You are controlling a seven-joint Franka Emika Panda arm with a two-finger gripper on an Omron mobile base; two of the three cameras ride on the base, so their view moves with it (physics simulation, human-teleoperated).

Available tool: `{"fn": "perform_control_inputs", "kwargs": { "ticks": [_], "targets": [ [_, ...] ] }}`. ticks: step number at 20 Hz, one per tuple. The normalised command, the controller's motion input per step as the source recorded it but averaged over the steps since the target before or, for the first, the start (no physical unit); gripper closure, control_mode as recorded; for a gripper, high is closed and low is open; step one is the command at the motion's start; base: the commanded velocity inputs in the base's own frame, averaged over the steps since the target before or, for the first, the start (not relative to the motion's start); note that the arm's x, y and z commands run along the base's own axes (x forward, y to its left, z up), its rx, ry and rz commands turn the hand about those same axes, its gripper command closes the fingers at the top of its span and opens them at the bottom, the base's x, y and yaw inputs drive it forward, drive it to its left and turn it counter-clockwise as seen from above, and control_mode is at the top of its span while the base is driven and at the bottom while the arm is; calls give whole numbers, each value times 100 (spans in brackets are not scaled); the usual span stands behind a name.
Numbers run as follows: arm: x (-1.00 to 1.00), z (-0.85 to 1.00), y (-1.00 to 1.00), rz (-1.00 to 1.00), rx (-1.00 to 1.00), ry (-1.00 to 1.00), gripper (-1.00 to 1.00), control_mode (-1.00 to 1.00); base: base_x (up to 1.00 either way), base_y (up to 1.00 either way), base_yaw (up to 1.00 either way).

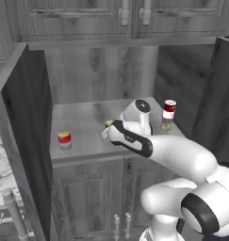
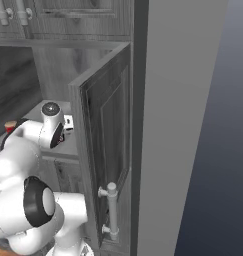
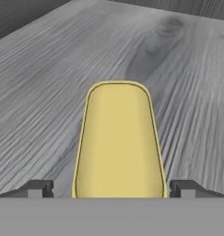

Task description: Stack two cans on top of the other two cans in the cabinet.

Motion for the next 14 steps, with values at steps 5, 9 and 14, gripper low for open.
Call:
{"fn": "perform_control_inputs", "kwargs": {
  "ticks": [5, 9, 14],
  "targets": [
    [-4, -19, 7, 3, 0, 0, 100, -100, 0, 0, 0],
    [-13, -6, 1, 3, 0, -4, 100, -100, 0, 0, 0],
    [-37, 11, 1, 1, 3, -7, 100, -100, 0, 0, 0]
  ]
}}
